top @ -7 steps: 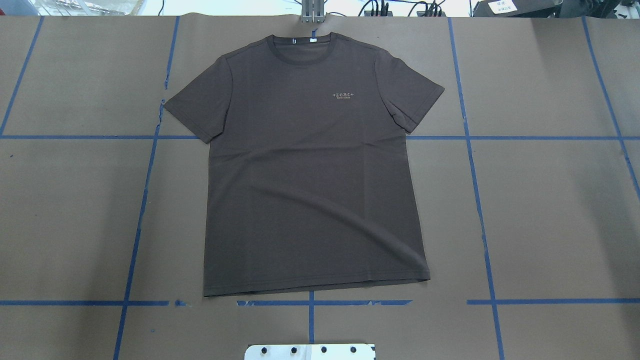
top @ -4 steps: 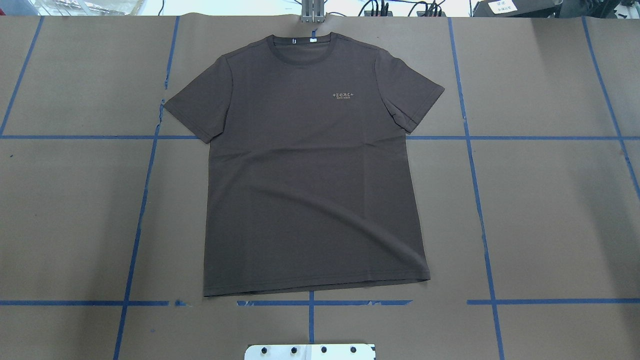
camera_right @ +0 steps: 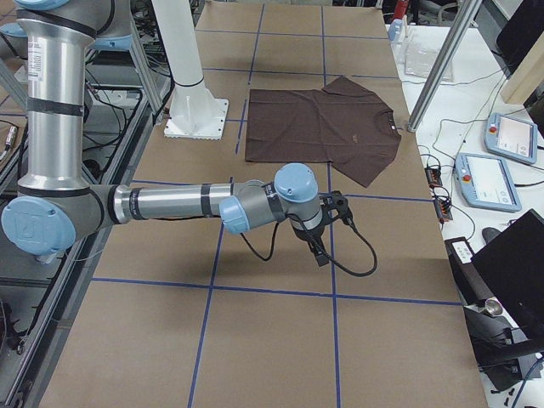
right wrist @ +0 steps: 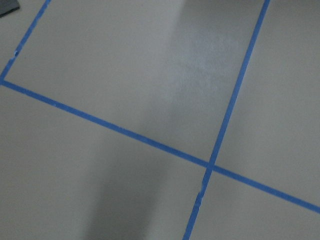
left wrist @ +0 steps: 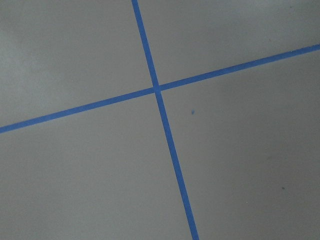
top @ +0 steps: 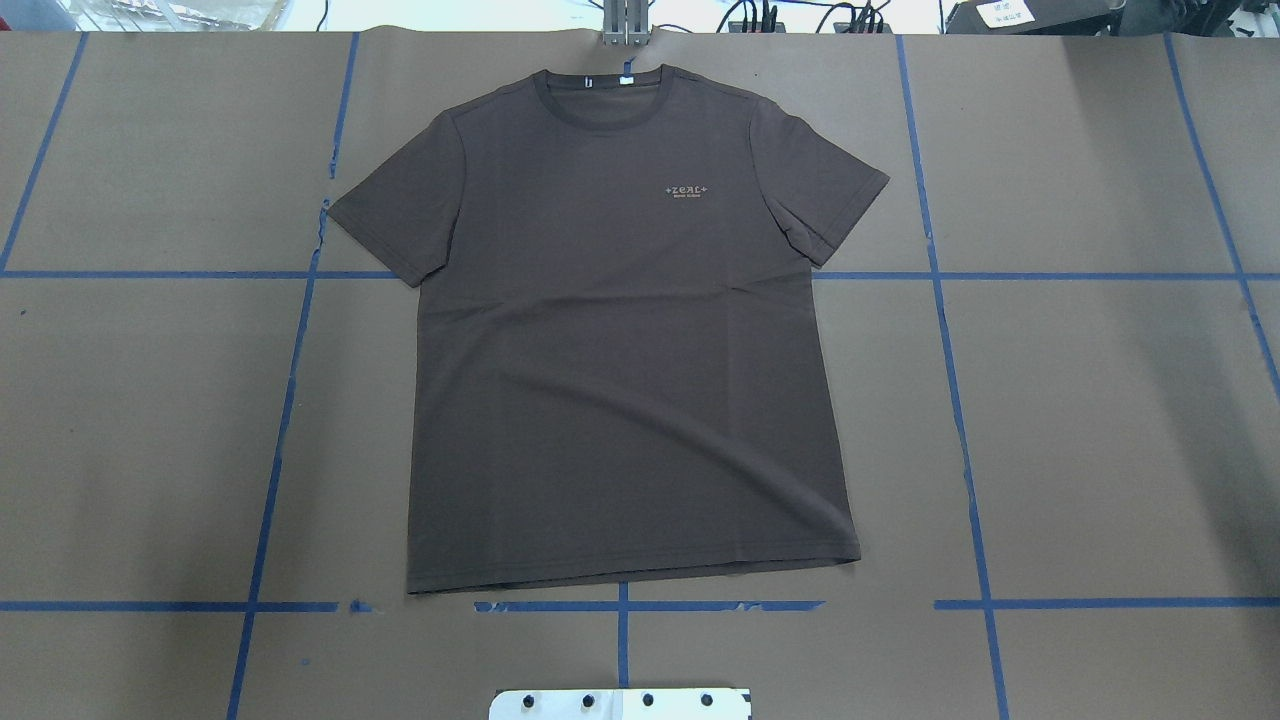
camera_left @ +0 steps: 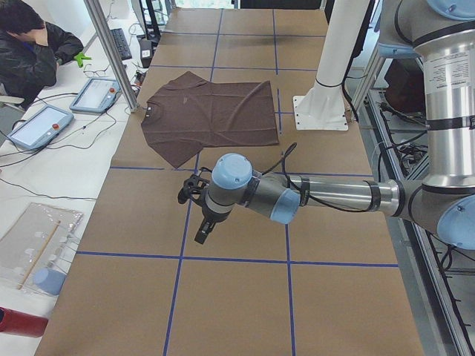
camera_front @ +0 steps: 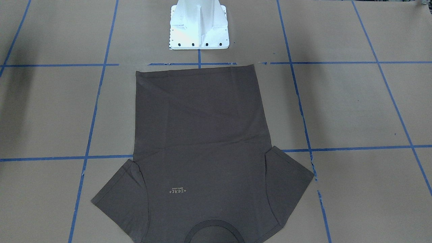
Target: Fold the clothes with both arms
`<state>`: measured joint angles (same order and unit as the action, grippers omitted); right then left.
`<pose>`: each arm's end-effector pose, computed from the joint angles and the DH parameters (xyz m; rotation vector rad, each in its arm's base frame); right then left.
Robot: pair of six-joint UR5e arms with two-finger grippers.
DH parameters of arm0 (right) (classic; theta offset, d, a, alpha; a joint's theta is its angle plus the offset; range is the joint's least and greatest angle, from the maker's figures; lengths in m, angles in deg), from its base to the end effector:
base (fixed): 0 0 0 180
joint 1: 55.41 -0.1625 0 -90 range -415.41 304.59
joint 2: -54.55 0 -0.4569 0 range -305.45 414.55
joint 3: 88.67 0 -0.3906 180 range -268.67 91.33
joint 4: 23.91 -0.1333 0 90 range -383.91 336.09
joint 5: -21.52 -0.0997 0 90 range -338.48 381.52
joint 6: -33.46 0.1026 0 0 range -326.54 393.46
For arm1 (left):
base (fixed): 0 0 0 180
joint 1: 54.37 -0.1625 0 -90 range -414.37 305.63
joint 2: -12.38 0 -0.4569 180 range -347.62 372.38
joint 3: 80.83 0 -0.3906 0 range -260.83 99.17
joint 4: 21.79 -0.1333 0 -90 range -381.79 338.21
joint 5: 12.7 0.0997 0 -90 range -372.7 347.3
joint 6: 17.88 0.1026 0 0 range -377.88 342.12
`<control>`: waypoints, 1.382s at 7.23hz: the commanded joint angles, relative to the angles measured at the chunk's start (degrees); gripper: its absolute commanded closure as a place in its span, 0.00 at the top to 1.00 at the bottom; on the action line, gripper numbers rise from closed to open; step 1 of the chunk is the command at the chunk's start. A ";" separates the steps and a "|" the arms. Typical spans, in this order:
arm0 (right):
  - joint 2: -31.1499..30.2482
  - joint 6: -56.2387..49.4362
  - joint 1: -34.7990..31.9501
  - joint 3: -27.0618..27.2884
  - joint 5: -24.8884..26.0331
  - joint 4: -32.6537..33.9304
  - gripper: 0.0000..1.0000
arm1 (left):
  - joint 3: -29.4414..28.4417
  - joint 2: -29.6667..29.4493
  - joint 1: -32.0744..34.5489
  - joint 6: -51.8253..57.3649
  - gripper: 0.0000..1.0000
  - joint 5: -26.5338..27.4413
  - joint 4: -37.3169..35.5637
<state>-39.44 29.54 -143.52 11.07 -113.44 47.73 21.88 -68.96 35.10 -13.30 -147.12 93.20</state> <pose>0.0450 -0.4792 0.6047 0.4132 -0.7671 -0.2600 -0.0574 -0.4441 0.6023 0.5084 0.7421 0.2795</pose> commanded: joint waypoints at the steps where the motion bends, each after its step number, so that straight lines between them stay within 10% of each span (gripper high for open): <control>1: 2.85 -0.04 0.04 -4.70 -3.01 -6.56 1.00 | -0.76 -2.24 0.00 -0.97 1.00 -0.23 7.77; 5: 17.21 33.89 17.12 -7.62 3.86 -13.99 1.00 | -1.47 -2.24 0.00 -1.06 1.00 -0.32 8.58; 10: 35.37 54.89 31.40 -30.96 19.53 -30.03 0.82 | -1.47 -1.80 0.00 -0.98 1.00 -0.32 10.08</control>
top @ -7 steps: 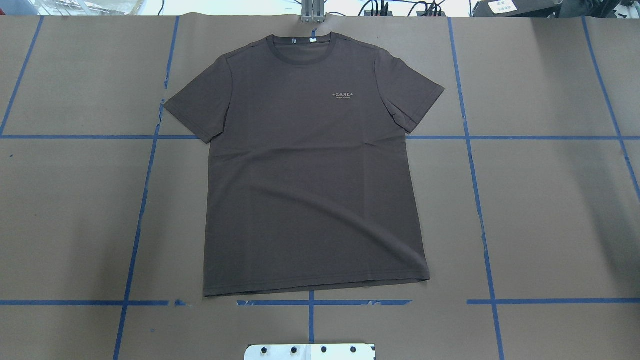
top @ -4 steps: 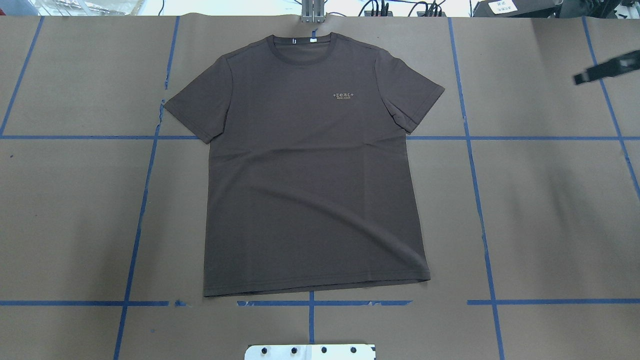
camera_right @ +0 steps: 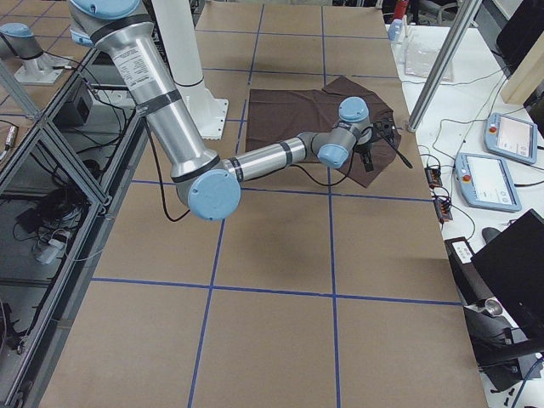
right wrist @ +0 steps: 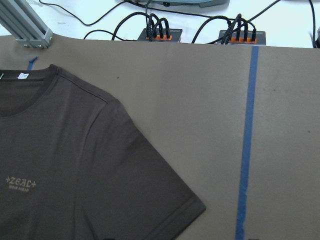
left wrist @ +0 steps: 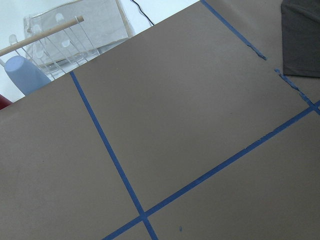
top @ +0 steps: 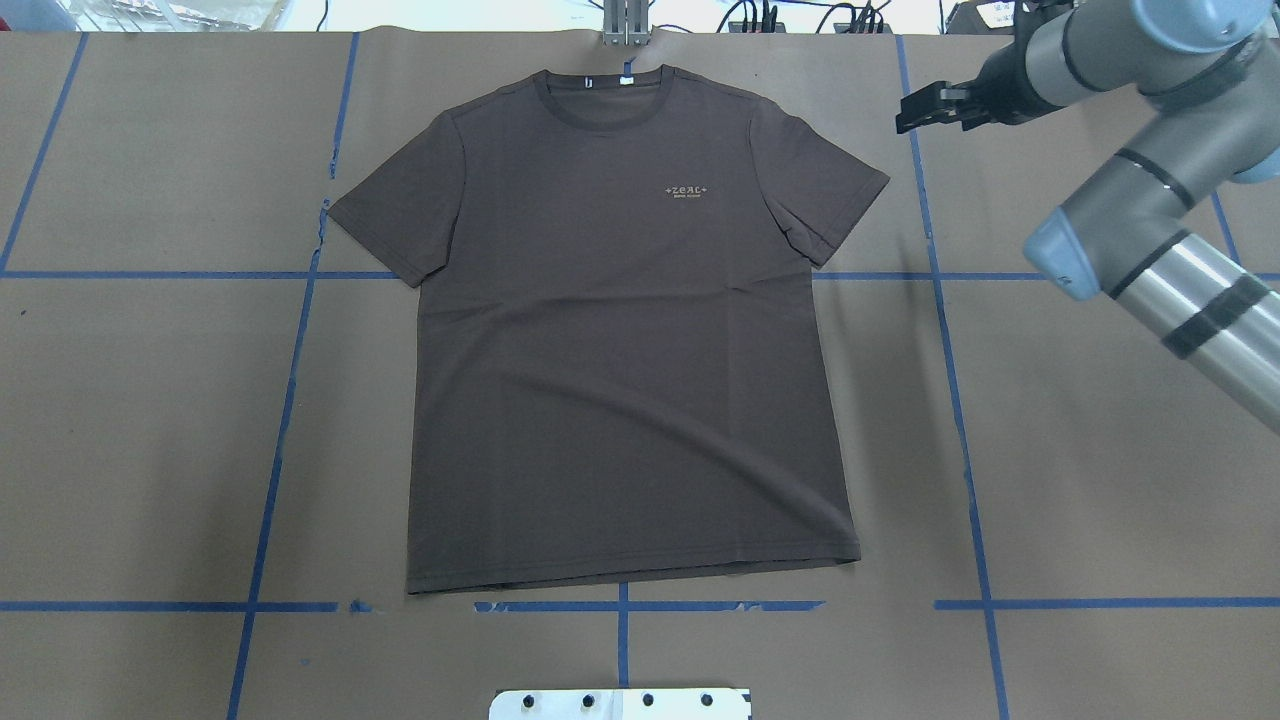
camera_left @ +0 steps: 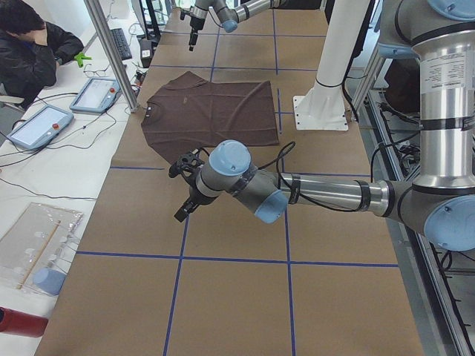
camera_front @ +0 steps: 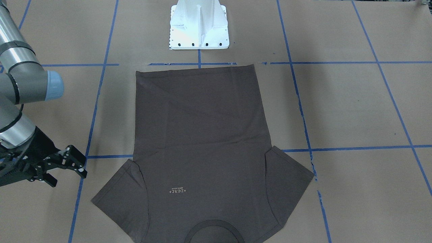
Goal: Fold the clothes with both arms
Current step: 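Move the right gripper to the sleeve nearest it and grasp it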
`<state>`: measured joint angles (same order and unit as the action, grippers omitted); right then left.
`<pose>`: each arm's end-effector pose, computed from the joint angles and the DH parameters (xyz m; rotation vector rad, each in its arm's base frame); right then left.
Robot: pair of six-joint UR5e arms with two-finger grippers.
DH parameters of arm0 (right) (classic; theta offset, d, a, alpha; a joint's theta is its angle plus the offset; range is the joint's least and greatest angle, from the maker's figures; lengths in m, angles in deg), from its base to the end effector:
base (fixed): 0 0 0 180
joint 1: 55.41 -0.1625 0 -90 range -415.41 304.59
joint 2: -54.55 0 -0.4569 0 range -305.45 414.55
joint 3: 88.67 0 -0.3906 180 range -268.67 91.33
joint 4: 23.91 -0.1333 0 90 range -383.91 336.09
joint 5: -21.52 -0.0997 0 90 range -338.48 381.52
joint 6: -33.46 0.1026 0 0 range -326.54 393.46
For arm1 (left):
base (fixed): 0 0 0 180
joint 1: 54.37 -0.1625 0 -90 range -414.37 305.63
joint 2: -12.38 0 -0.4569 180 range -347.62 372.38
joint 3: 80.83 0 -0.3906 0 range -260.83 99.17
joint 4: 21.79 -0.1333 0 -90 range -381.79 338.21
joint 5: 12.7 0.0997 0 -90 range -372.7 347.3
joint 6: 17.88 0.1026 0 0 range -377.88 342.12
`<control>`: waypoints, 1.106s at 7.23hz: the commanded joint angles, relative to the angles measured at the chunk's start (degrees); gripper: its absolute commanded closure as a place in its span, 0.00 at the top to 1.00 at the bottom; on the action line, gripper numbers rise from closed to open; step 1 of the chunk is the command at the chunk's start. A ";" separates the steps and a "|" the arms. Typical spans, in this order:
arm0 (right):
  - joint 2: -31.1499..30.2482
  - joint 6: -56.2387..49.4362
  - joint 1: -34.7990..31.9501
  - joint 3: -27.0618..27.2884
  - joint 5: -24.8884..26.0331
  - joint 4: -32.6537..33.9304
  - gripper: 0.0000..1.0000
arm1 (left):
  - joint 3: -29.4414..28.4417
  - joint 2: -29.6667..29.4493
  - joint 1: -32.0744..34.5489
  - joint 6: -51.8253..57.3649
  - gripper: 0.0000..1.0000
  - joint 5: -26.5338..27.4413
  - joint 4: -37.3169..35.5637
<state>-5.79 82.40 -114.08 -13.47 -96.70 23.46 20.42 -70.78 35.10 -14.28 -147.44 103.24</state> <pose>-0.3090 -0.6706 0.4239 0.4595 -0.9746 0.0300 -0.0568 -0.4589 0.5791 0.6736 0.7328 0.3346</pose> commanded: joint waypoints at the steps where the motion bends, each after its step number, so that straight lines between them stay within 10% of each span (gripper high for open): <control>1: 2.07 2.03 3.89 -9.33 6.56 -7.10 0.80 | 0.00 0.02 0.00 0.00 1.00 0.00 0.04; 8: 4.79 5.72 8.04 -16.56 13.80 -8.60 0.63 | 0.26 0.02 0.00 0.26 1.00 0.00 0.13</control>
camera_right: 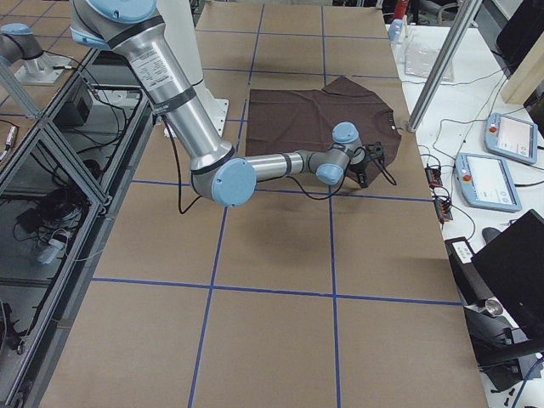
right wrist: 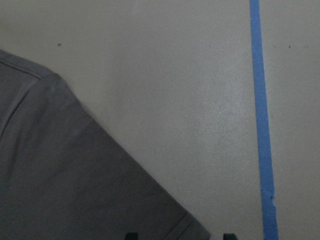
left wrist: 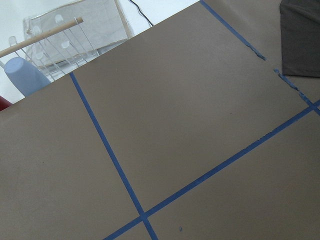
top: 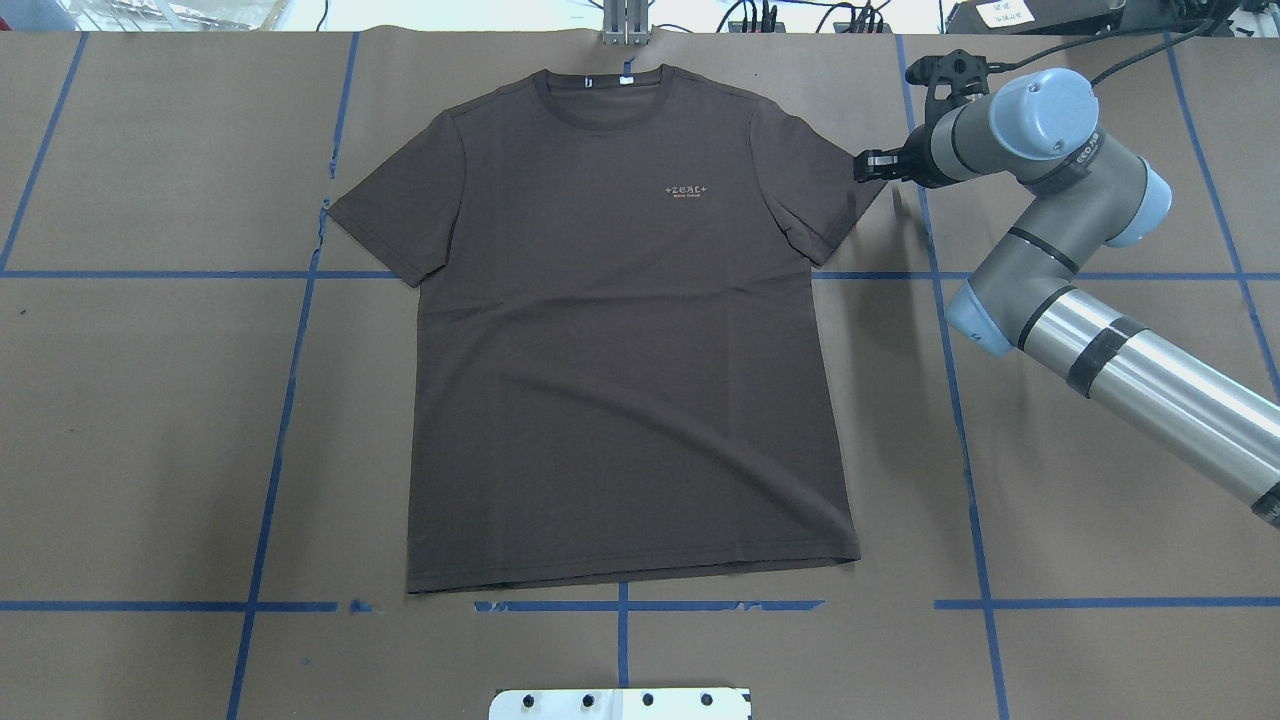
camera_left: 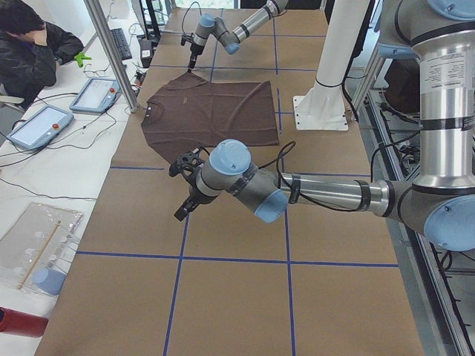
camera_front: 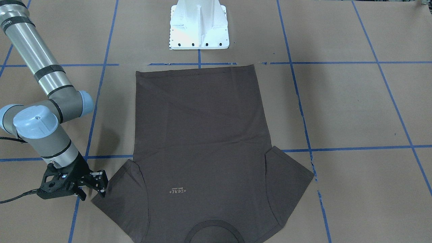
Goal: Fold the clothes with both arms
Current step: 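Move the right gripper to the sleeve nearest it and grasp it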
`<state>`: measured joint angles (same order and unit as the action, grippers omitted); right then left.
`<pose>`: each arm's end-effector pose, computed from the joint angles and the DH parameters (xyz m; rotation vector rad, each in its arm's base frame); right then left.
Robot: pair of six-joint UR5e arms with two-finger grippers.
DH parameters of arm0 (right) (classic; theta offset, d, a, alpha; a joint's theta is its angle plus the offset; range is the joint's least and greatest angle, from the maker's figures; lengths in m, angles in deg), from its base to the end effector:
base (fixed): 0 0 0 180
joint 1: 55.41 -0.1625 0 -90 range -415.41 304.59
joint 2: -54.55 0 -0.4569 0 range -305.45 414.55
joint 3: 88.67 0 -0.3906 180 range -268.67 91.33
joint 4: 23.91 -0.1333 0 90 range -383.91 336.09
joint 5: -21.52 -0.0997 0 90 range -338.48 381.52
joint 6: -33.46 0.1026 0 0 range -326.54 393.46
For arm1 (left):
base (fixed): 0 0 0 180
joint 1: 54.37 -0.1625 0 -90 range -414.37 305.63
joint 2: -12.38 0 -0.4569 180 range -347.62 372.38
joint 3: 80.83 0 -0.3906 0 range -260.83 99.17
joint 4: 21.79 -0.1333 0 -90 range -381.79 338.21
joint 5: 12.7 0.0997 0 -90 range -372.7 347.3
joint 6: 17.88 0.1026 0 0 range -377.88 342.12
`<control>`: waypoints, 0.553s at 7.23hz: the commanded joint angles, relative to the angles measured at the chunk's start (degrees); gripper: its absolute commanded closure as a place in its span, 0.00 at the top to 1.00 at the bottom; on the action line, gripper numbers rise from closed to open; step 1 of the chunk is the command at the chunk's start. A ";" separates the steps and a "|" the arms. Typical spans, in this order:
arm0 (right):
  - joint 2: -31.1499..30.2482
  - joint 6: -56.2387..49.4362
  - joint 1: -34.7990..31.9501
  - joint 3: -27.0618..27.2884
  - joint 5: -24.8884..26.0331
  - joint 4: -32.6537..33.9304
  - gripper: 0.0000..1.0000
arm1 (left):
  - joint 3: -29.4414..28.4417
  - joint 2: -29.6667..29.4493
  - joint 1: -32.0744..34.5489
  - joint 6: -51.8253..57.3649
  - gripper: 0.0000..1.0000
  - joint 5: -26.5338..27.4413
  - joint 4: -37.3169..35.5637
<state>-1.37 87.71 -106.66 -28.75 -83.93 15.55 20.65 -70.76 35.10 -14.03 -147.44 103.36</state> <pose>-0.4081 -0.6778 0.4898 0.4705 -0.8574 0.1203 -0.0568 -0.4586 0.5769 0.6807 0.7307 0.3408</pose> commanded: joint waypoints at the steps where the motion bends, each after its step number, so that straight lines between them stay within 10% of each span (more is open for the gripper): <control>1: 0.37 0.58 0.80 -1.64 1.74 -0.87 0.63 | 0.03 0.00 0.00 0.10 1.00 0.09 0.00; 4: 0.37 0.85 0.80 -1.73 1.83 -0.96 0.52 | -0.06 0.09 0.00 0.19 1.00 0.00 0.00</control>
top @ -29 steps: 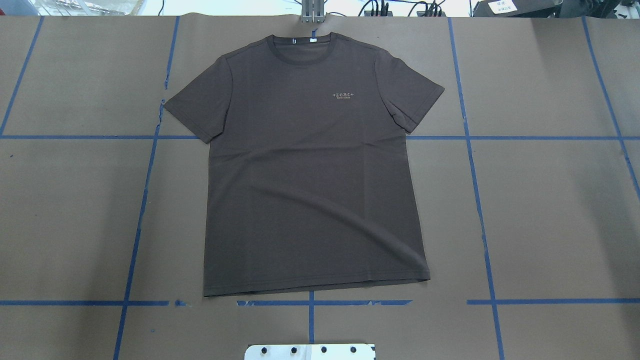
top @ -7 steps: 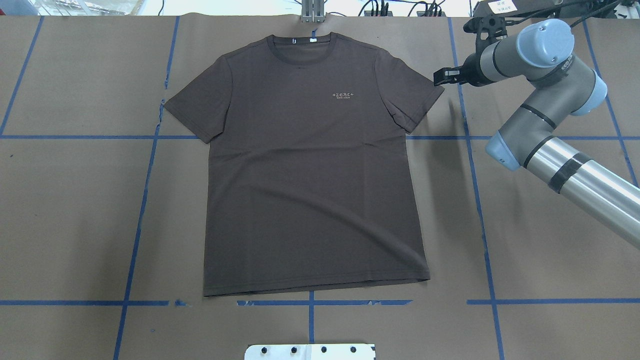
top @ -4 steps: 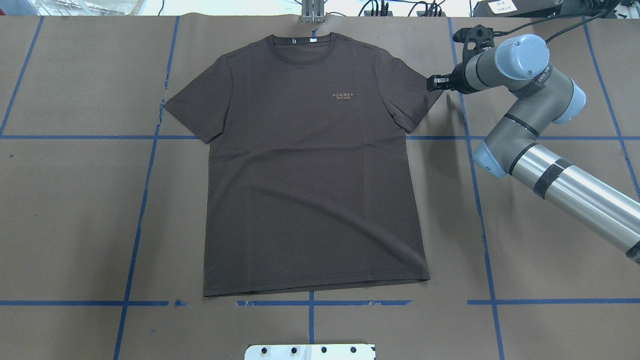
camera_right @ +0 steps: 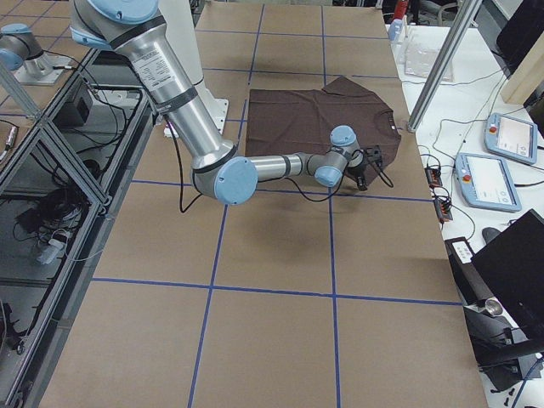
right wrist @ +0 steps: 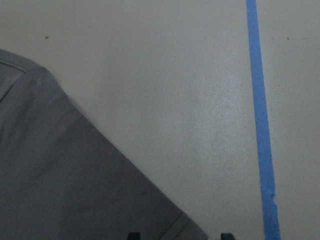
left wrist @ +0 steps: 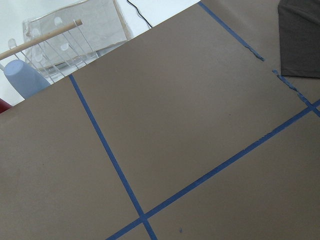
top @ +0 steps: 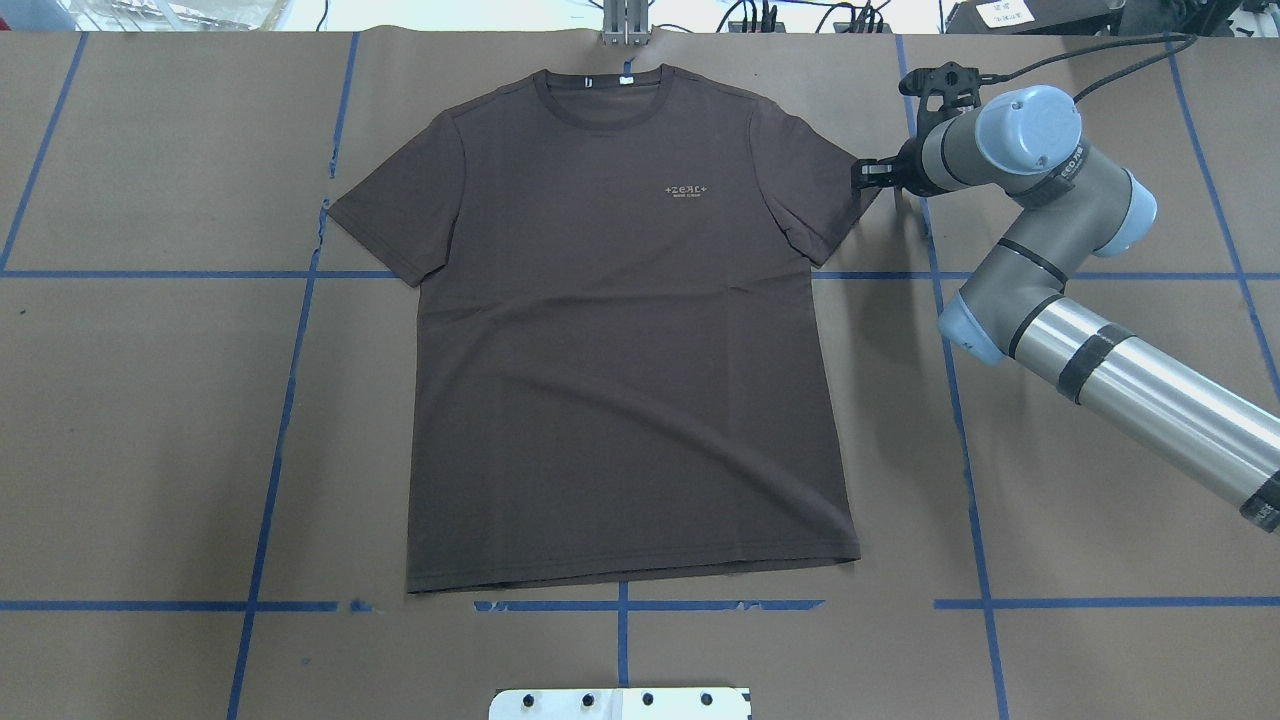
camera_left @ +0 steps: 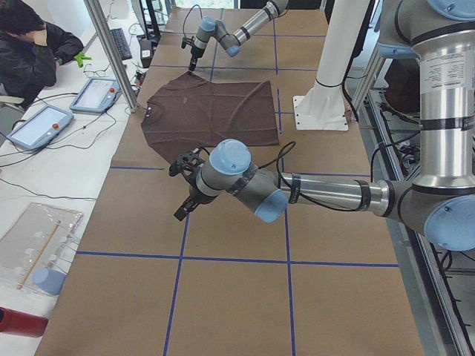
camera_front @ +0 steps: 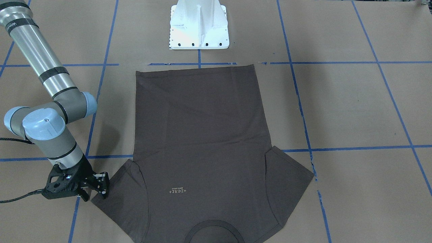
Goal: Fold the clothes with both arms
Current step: 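Move the right gripper to the sleeve nearest it and grasp it, then fold the sleeve inward across the shirt body with the right gripper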
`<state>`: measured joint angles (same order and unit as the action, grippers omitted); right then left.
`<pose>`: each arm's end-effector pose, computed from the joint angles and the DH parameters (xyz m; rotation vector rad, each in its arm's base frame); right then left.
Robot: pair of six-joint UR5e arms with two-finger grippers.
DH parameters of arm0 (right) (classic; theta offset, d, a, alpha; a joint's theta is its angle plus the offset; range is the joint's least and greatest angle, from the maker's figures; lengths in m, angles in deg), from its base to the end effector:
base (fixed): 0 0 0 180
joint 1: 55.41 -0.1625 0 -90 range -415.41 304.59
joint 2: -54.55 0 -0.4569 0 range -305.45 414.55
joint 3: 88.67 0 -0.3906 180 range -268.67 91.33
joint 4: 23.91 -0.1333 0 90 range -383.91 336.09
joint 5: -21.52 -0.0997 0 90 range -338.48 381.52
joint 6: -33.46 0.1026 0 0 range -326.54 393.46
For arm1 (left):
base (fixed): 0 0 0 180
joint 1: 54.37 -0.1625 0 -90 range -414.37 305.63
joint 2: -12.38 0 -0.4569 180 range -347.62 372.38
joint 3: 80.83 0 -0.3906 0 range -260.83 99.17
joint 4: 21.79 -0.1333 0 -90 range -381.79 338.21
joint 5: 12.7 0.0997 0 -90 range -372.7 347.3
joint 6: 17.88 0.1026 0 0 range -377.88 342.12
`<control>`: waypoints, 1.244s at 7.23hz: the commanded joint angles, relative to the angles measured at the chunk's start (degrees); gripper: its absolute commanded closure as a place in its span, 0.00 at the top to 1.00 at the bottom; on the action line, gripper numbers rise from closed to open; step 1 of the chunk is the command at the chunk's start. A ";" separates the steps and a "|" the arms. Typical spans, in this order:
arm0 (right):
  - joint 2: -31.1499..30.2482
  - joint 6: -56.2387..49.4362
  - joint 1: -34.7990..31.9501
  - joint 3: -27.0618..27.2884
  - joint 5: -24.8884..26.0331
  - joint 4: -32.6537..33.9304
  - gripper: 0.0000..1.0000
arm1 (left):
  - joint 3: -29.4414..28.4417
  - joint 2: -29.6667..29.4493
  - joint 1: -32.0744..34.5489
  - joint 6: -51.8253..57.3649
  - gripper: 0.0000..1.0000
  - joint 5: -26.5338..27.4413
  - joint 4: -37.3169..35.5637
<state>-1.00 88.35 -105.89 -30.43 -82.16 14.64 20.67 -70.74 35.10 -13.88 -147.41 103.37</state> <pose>-0.4172 -0.6771 0.4985 0.4770 -0.8401 0.1343 -0.0569 -0.4584 0.5769 0.6819 0.7293 0.3430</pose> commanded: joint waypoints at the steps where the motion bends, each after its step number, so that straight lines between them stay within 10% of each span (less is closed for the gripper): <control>1: 0.09 2.22 0.12 0.04 0.06 0.04 0.23 | -0.08 0.07 0.00 0.12 1.00 -0.03 0.00; 2: 0.09 2.32 0.21 0.04 0.23 0.04 0.00 | -0.08 0.07 0.00 0.21 1.00 -0.03 0.00; 5: 1.40 2.50 0.30 1.87 1.29 1.70 0.00 | -0.25 0.07 0.00 0.21 1.00 -0.03 0.00; 9: 14.30 12.46 7.65 9.80 13.89 30.07 0.00 | -0.52 -0.02 0.00 0.12 1.00 0.06 0.00</control>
<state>8.78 94.78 -101.90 -21.23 -73.81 38.60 20.26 -70.73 35.10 -13.75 -147.36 103.34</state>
